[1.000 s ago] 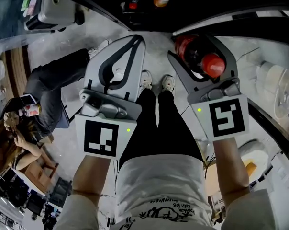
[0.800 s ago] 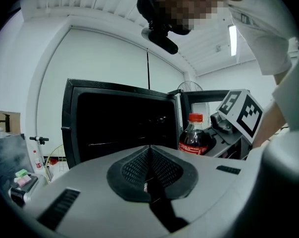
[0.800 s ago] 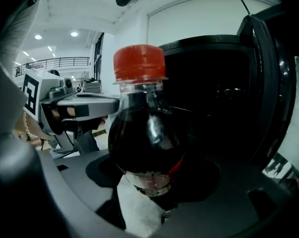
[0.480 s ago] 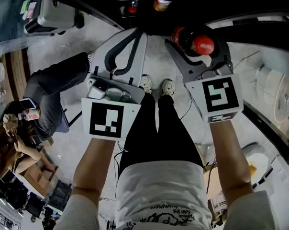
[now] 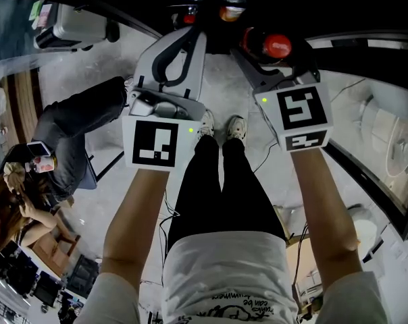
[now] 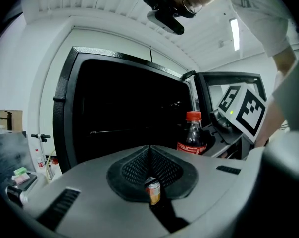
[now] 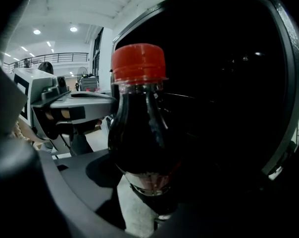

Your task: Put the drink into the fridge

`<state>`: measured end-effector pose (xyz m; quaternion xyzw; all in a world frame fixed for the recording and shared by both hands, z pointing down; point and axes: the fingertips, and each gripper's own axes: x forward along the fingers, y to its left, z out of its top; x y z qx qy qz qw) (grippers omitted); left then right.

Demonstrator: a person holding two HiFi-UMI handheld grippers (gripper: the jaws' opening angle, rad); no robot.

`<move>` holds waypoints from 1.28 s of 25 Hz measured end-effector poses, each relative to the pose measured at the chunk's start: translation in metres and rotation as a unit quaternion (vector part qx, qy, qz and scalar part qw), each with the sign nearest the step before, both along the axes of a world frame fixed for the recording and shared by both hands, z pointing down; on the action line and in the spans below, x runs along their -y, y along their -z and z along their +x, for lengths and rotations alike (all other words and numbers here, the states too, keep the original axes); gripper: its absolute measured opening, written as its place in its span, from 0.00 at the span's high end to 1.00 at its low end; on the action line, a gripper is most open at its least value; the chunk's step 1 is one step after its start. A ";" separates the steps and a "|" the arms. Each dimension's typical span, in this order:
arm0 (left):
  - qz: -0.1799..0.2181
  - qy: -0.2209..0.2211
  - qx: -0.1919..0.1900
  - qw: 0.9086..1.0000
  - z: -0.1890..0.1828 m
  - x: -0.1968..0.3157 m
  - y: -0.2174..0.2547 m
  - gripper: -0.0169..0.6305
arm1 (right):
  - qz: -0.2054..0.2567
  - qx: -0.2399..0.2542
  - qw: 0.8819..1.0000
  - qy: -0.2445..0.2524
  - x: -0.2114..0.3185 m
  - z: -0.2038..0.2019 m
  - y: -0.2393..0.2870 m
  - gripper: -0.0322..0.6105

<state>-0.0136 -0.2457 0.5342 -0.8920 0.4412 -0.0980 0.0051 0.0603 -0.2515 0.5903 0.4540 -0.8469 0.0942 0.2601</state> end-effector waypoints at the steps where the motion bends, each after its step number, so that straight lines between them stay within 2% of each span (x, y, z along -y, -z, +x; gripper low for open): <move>1: -0.003 0.003 0.000 1.000 -0.001 0.002 -0.004 0.94 | -0.001 -0.002 1.000 0.000 0.003 0.000 -0.003 0.46; 9: -0.012 0.011 -0.006 1.000 -0.002 0.023 -0.021 0.94 | -0.009 -0.004 1.000 -0.010 0.032 0.002 -0.018 0.46; 18: -0.038 0.011 -0.034 0.999 0.017 0.049 -0.031 0.94 | -0.013 -0.005 1.000 -0.020 0.065 0.005 -0.033 0.46; 21: -0.029 0.012 -0.042 0.999 0.017 0.060 -0.030 0.94 | -0.016 -0.006 1.000 -0.026 0.073 0.004 -0.039 0.46; 32: -0.007 0.016 -0.007 1.000 0.022 0.083 -0.037 0.94 | -0.021 0.005 0.998 -0.050 0.104 0.013 -0.058 0.46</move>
